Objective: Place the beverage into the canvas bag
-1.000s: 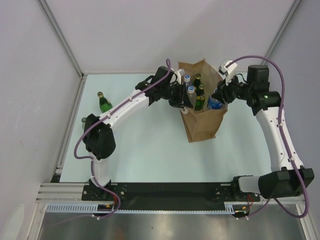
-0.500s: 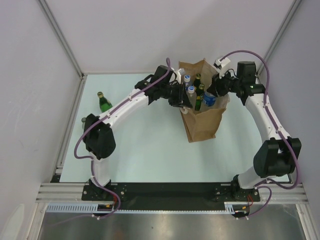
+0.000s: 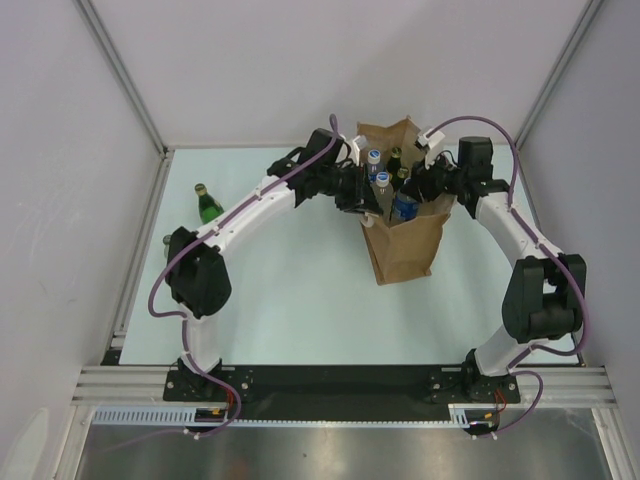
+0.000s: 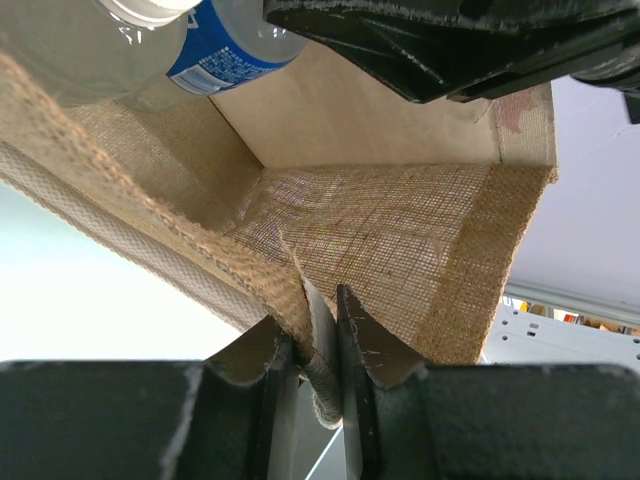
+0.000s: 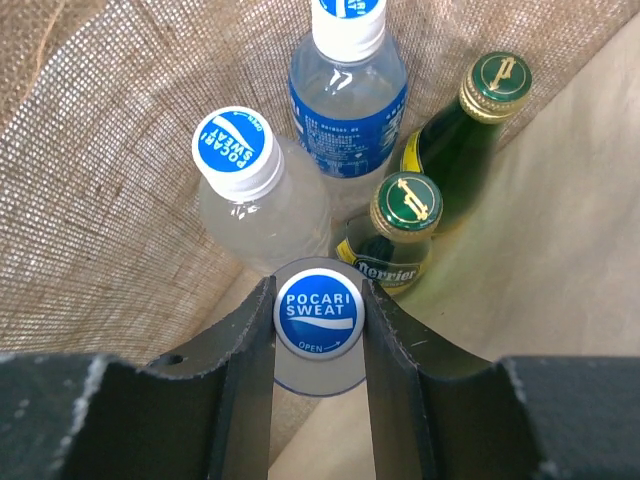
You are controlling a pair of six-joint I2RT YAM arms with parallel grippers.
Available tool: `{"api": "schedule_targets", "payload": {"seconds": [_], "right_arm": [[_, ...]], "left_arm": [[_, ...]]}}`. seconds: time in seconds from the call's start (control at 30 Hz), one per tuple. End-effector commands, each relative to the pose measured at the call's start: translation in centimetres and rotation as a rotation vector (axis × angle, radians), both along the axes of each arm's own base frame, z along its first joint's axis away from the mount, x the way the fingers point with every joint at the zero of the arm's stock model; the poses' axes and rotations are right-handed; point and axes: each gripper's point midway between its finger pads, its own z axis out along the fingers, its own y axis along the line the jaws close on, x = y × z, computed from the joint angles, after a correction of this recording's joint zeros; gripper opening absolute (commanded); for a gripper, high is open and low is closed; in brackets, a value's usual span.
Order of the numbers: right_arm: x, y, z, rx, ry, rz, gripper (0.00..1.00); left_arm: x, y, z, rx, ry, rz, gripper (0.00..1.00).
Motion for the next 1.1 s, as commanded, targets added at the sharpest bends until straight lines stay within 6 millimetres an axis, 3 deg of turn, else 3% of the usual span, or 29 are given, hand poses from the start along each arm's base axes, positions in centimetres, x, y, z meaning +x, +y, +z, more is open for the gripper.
{"api": "schedule_targets", "payload": {"seconds": [0.0,0.03,0.17,0.23,0.27,0.43,0.6,0.8,0.83,0.97,1.07], "right_arm": [[2.4,-0.3,3.4,-0.030,-0.246,0.025,0.00],[2.2,-0.3,3.0,-0.036,-0.241,0.025,0.00],[1.3,-0.6,1.6,-0.050,-0.201,0.047,0.25],[0.7,-0.7,1.5,-0.062,-0.190,0.057,0.33],[0.5,-0.7,1.5,-0.063,-0.188,0.060,0.42],[-0.3,-1.3,3.9,-0.054,-0.198,0.051,0.64],[-1.8,-1.4,7.4,-0.032,-0.213,0.060,0.74],[-3.6,-0.8,11.9,0.024,-0.257,0.076,0.81],[-3.9,-0.6,12.3,0.035,-0.256,0.082,0.81],[-4.8,-0.3,14.3,0.073,-0.264,0.086,0.85],[-5.7,0.1,14.8,0.100,-0.235,0.107,0.85]], "left_arm": [[0.3,-0.2,5.3,-0.102,-0.075,-0.007,0.24],[0.5,0.0,5.5,-0.100,-0.085,0.004,0.25],[1.1,0.7,6.9,-0.107,-0.126,0.033,0.36],[1.6,1.7,8.3,-0.115,-0.161,0.060,0.46],[2.0,2.2,8.7,-0.110,-0.178,0.082,0.52],[3.7,5.8,11.2,-0.081,-0.272,0.177,0.69],[4.8,10.4,13.3,-0.009,-0.388,0.298,0.82],[4.8,16.0,12.8,0.186,-0.532,0.391,0.98],[5.1,17.1,12.0,0.238,-0.539,0.425,1.00],[5.1,21.2,11.3,0.335,-0.570,0.510,1.00],[5.1,24.3,10.2,0.410,-0.559,0.600,1.00]]}}
